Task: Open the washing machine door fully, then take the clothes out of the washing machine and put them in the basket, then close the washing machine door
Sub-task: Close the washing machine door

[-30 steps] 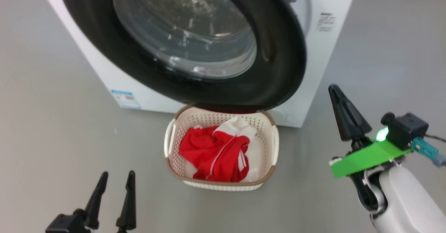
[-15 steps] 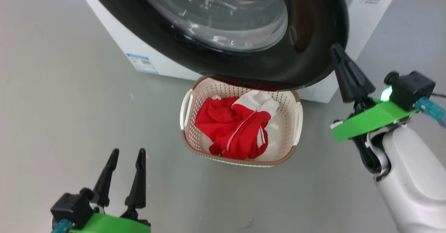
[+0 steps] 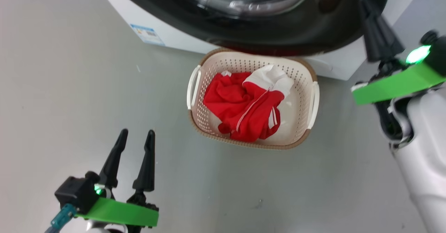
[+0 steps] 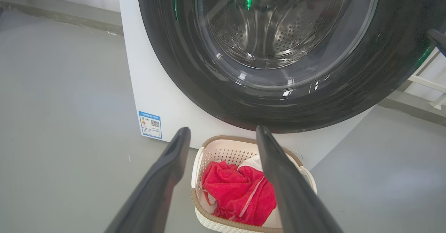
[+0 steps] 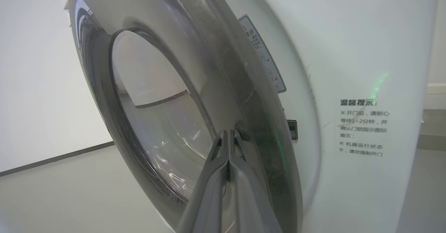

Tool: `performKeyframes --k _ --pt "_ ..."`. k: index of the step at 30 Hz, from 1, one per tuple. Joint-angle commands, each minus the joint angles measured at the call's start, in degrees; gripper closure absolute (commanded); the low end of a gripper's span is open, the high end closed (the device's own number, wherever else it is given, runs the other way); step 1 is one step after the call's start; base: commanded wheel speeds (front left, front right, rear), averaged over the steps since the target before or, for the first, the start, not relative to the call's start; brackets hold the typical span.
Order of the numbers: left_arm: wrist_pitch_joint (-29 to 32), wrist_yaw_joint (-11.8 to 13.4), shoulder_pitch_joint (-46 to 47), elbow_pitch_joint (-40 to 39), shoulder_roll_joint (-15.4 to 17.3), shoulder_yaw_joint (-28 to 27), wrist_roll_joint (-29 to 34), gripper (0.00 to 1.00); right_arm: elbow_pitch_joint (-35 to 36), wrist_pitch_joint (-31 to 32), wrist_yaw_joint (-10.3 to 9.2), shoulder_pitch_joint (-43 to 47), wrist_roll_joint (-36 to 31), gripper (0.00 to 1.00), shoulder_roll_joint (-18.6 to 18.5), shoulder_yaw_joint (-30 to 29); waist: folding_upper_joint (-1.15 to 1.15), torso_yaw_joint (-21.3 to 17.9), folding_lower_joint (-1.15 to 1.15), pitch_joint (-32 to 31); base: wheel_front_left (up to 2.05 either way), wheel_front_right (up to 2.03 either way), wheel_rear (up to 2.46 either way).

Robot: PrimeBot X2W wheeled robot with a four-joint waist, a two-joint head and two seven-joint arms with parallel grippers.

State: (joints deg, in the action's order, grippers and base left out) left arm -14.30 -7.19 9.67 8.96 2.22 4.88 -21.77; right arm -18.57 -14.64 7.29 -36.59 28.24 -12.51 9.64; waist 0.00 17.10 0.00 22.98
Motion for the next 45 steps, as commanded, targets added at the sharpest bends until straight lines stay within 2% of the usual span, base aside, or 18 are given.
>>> performKeyframes --k 1,16,29,37,38,40,41,42,45 --pt "-0.70 -0.30 1.41 -1.81 0.66 -1.47 -0.33 0.00 1.65 -0.36 0.20 -1.69 0.36 1.00 -0.18 -0.10 0.00 0.78 0.00 1.63 0.00 0.00 0.00" --pt "-0.70 -0.30 4.35 -2.77 0.65 -0.19 -1.50 0.00 3.62 -0.36 0.20 -7.68 -0.20 1.00 -1.49 -3.71 0.00 2.29 0.00 6.14 0.00 0.00 0.00" --pt "-0.70 -0.30 4.39 -2.31 0.65 -0.01 -1.32 0.00 3.96 -0.36 0.20 -7.08 -0.23 1.00 -0.53 -5.71 0.00 2.30 0.00 4.77 0.00 0.00 0.00" --pt "-0.70 -0.30 2.95 -1.37 0.65 -0.36 -0.34 0.00 3.40 -0.36 0.20 -2.06 0.00 1.00 0.50 -2.06 0.00 1.27 0.00 1.06 0.00 0.00 0.00" --pt "-0.70 -0.30 2.72 -1.26 0.65 -0.45 -0.03 0.00 3.37 -0.36 0.20 -1.11 -0.06 0.76 0.46 -1.38 0.00 1.03 0.00 0.48 0.00 0.00 0.00" --pt "-0.70 -0.30 2.24 -1.06 0.65 -0.52 0.91 0.00 3.50 -0.36 0.20 0.92 -0.11 0.40 0.43 -0.32 0.00 0.51 0.00 -0.77 0.00 0.00 0.00" --pt "-0.70 -0.30 1.99 -0.92 0.65 -0.63 1.38 0.00 3.59 -0.36 0.20 2.00 -0.12 0.05 0.42 0.17 0.00 0.20 0.00 -1.42 0.00 0.00 0.00" --pt "-0.70 -0.30 1.71 -0.74 0.65 -0.78 1.82 0.00 3.69 -0.36 0.20 3.12 -0.17 0.00 0.39 0.61 0.00 -0.11 0.00 -2.10 0.00 0.00 0.00" --pt "-0.70 -0.30 1.11 -0.37 0.65 -1.22 2.66 0.00 3.90 -0.36 0.20 5.39 -0.16 0.00 0.42 1.13 0.00 -0.86 0.00 -3.46 0.00 0.00 0.00"
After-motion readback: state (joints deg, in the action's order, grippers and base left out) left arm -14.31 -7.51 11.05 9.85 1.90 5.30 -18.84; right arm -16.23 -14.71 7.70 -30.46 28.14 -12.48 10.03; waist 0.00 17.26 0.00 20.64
